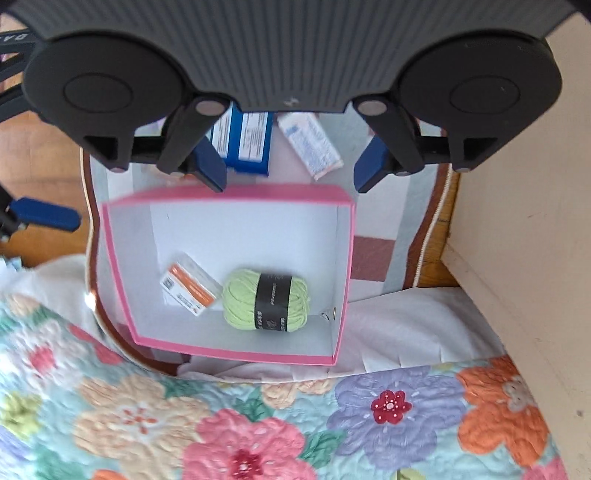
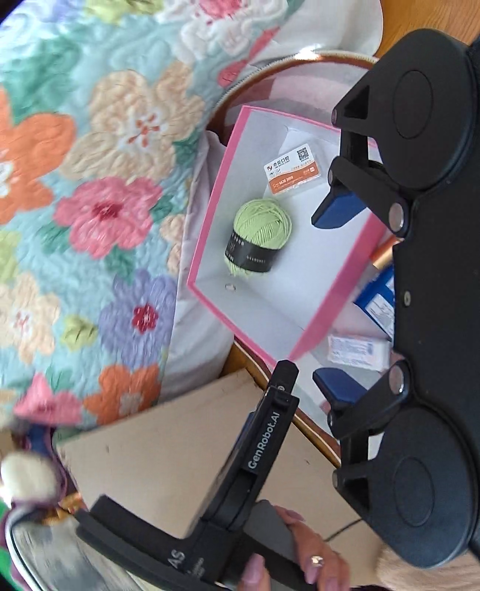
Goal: Organize objects
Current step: 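Open the left tool to release the yarn ball and withdraw, then lower the left tool onto the purple plush toy and close it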
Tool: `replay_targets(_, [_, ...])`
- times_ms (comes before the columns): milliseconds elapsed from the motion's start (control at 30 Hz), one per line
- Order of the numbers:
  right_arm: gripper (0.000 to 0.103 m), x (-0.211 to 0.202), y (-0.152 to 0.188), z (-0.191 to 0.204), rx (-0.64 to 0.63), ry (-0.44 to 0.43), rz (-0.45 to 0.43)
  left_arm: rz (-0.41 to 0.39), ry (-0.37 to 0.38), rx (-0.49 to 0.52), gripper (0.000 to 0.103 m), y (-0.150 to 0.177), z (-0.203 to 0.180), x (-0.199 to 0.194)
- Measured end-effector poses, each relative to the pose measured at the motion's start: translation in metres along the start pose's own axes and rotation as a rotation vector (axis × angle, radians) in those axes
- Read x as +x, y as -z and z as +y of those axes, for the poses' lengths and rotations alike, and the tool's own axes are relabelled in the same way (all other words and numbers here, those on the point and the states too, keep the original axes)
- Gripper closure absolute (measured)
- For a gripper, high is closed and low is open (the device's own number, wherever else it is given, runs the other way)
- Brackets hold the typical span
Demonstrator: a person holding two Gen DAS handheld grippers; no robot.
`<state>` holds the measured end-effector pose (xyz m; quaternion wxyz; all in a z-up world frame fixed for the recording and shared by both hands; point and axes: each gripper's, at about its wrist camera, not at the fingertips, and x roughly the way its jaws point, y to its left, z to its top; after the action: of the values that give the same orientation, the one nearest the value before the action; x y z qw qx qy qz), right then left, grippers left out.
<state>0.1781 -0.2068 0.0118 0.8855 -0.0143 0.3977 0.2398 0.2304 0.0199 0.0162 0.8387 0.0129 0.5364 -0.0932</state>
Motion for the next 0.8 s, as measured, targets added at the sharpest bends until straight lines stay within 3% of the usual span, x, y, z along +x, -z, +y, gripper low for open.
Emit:
replay_targets(167, [0.012, -0.036, 0.013, 0.026, -0.081, 0.006, 0.006, -0.003, 0.004, 0.06, 0.024, 0.023, -0.005, -0.034])
replay_targets(333, [0.011, -0.063, 0.027, 0.044, -0.114, 0.002, 0.035, -0.007, 0.109, 0.069, 0.02, 0.047, -0.011, -0.064])
replay_targets(433, [0.01, -0.074, 0.04, 0.055, -0.158, 0.014, 0.053, -0.016, 0.116, 0.091, 0.018, 0.064, -0.021, -0.077])
replay_targets(800, [0.01, -0.086, 0.093, 0.071, -0.303, 0.041, 0.146, 0.077, 0.148, 0.199, 0.014, 0.117, -0.071, -0.07])
